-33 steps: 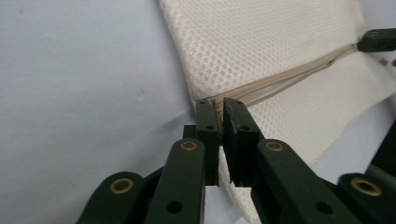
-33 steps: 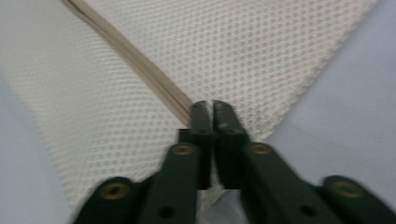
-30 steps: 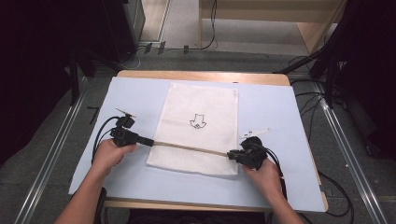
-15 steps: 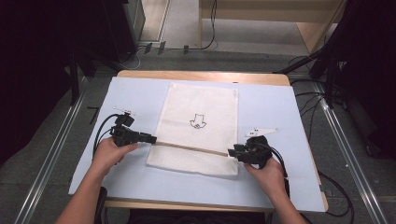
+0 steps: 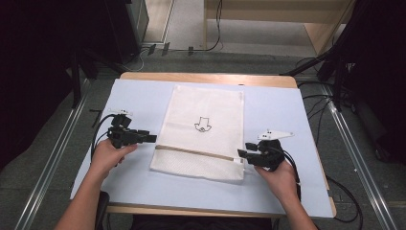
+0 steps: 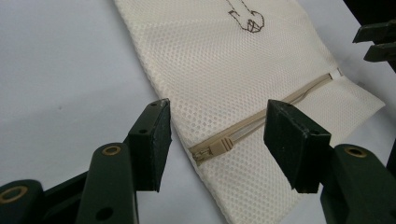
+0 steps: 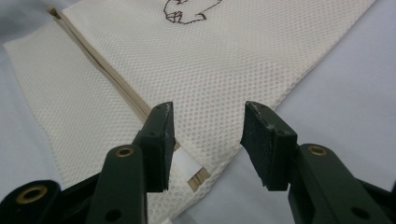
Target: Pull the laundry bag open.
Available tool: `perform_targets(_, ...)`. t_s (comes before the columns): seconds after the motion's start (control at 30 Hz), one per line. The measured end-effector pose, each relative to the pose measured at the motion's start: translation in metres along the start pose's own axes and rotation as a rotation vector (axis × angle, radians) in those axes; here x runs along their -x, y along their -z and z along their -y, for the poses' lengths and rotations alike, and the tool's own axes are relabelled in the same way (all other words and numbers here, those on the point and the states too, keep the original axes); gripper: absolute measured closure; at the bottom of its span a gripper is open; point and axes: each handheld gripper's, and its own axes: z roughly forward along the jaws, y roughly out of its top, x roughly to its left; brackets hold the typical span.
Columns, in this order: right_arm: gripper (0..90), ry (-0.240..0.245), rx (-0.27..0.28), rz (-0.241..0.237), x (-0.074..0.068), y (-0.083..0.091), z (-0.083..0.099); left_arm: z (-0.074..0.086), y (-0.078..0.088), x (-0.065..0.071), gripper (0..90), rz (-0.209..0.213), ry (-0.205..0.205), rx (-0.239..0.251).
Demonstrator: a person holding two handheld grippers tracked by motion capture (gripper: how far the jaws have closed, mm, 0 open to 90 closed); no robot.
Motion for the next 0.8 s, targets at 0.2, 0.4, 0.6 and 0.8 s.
perform_targets(0.2, 71.7, -0.009, -0.009, 0.007, 0.003, 0.002, -0.001, 0.000, -0.001, 0.001, 45.2, -0.015, -0.019, 0.007)
perform_targets(0.4, 86.1, -0.008, -0.072, 0.007, 0.002, -0.014, 0.001, 0.001, -0.016, 0.005, 65.7, 0.030, -0.022, -0.025)
perform_targets(0.6, 89.1, 0.021, -0.123, 0.010, -0.002, -0.032, 0.001, 0.009, -0.037, 0.007, 70.4, -0.010, -0.060, -0.098)
perform_targets(0.8, 90.0, 0.061, -0.148, 0.041, -0.002, -0.041, 0.001, 0.015, -0.034, 0.005, 70.9, -0.004, -0.055, -0.079)
